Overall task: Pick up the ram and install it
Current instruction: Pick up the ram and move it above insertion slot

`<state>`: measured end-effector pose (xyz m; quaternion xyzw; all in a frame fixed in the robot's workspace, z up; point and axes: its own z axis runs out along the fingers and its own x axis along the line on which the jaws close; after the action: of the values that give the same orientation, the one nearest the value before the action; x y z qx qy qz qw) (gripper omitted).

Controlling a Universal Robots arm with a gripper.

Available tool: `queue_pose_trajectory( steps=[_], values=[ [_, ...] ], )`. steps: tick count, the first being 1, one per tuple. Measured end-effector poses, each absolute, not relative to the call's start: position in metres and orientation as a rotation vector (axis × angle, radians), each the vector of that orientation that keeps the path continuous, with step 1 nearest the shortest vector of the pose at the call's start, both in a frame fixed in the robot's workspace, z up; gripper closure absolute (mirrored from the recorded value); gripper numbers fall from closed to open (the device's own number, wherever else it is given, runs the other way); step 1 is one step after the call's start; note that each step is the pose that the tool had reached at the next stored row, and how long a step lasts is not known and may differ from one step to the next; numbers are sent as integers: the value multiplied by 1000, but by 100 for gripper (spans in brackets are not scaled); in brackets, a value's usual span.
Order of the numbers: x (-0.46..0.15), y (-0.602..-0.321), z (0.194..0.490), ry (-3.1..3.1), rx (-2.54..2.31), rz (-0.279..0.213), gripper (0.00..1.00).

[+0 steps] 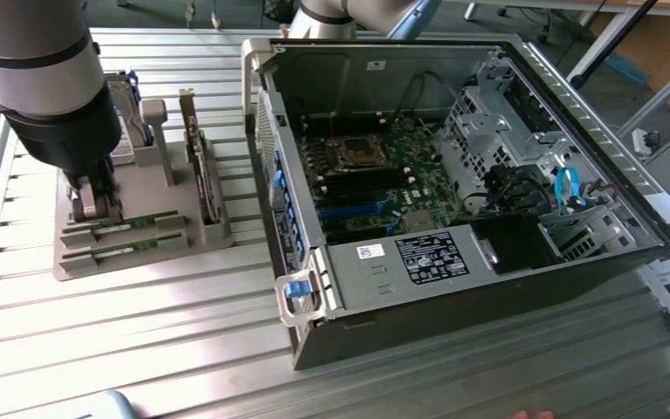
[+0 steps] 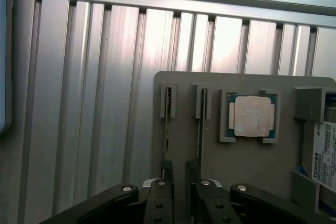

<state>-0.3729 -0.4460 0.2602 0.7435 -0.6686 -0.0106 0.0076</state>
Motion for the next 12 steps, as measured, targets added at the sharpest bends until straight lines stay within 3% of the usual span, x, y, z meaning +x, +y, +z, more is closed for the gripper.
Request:
queue_pose_trajectory(
  steps=[12],
  values=[
    [-373, -446, 246, -2090, 2325, -33, 76]
  ],
)
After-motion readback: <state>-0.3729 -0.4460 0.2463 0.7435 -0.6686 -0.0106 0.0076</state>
